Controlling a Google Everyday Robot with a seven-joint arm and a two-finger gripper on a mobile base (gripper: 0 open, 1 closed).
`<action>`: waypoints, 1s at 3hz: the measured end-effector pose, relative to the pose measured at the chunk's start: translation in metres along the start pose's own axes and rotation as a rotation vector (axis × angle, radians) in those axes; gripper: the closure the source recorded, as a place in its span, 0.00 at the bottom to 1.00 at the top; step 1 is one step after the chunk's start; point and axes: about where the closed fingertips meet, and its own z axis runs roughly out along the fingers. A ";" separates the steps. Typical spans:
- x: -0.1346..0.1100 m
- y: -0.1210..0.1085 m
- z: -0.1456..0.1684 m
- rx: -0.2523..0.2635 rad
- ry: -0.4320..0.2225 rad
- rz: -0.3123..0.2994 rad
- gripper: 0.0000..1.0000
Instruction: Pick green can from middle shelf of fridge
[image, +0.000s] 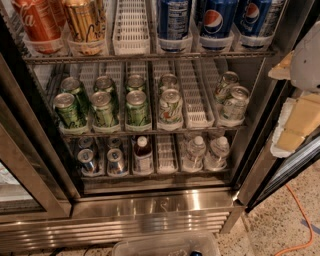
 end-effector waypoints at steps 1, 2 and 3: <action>-0.004 0.000 0.005 0.012 -0.023 0.020 0.00; -0.004 0.000 0.005 0.012 -0.024 0.020 0.00; -0.013 0.011 0.013 -0.014 -0.053 0.009 0.00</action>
Offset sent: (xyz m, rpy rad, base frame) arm 0.0049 0.0091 -0.0145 0.0611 -0.0168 -0.0403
